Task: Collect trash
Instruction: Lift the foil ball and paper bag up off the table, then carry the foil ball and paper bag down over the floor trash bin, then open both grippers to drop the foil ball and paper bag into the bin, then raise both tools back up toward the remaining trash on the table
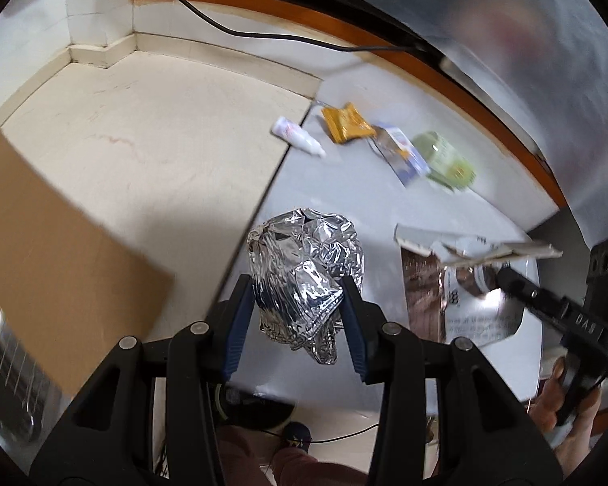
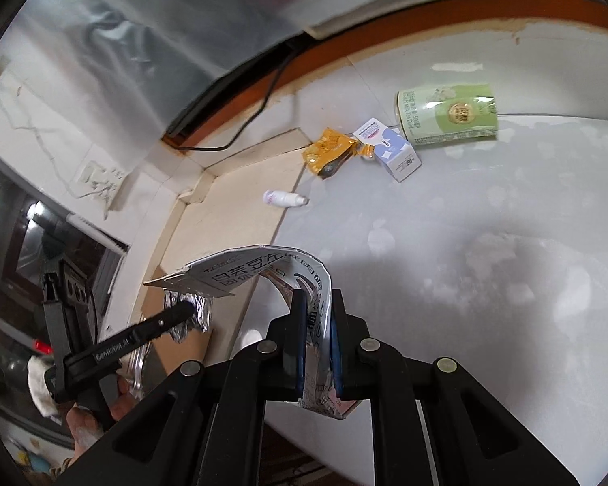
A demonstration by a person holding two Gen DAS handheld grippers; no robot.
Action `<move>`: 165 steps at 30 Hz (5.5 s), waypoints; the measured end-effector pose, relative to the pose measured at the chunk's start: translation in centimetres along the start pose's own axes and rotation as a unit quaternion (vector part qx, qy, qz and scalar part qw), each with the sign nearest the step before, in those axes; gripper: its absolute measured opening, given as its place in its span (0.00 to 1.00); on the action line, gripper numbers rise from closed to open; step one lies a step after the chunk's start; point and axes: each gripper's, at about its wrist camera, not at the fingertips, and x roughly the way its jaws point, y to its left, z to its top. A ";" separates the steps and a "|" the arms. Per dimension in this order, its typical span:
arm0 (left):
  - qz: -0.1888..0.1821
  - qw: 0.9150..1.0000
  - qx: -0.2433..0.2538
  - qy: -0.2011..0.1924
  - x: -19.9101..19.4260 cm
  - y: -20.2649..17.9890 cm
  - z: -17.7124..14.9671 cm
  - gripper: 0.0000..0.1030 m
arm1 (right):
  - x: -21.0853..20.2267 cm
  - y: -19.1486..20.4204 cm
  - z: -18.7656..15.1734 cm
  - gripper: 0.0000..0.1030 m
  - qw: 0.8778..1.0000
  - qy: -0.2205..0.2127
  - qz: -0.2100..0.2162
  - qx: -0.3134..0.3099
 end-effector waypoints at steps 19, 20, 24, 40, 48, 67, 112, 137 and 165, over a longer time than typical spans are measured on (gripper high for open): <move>0.072 0.997 -0.007 0.032 -5.0 -5.1 -21.2 0.37 | -10.9 -0.9 -14.6 0.09 0.991 0.080 0.029 -0.102; 0.073 0.997 -0.005 0.039 -4.7 -5.1 -22.0 0.37 | -10.9 -1.1 -15.4 0.09 0.991 0.084 0.027 -0.104; 0.083 0.995 0.008 0.063 -2.8 -4.9 -24.5 0.38 | -10.0 -1.4 -18.9 0.09 0.987 0.099 0.002 -0.123; 0.073 0.981 -0.040 0.173 16.3 3.9 -36.4 0.38 | 4.0 -10.7 -34.1 0.09 0.979 0.155 -0.124 -0.051; 0.076 0.975 -0.044 0.206 28.9 8.0 -41.1 0.38 | 15.5 -19.0 -41.8 0.09 0.969 0.162 -0.169 0.074; 0.106 0.959 -0.015 0.264 43.7 13.8 -47.1 0.40 | 36.5 -28.6 -49.8 0.30 0.948 0.206 -0.206 0.131; 0.017 0.995 0.059 0.079 -4.9 -0.7 -22.6 0.74 | -1.2 3.0 -31.0 0.49 0.975 0.089 -0.175 -0.101; -0.034 0.991 0.118 -0.045 -15.3 -1.7 -8.4 0.74 | -15.1 16.7 -17.1 0.50 0.963 -0.104 -0.209 -0.136; -0.003 0.995 0.079 0.062 9.7 -17.0 12.6 0.62 | -3.0 2.3 15.8 0.61 0.920 -0.008 -0.210 -0.331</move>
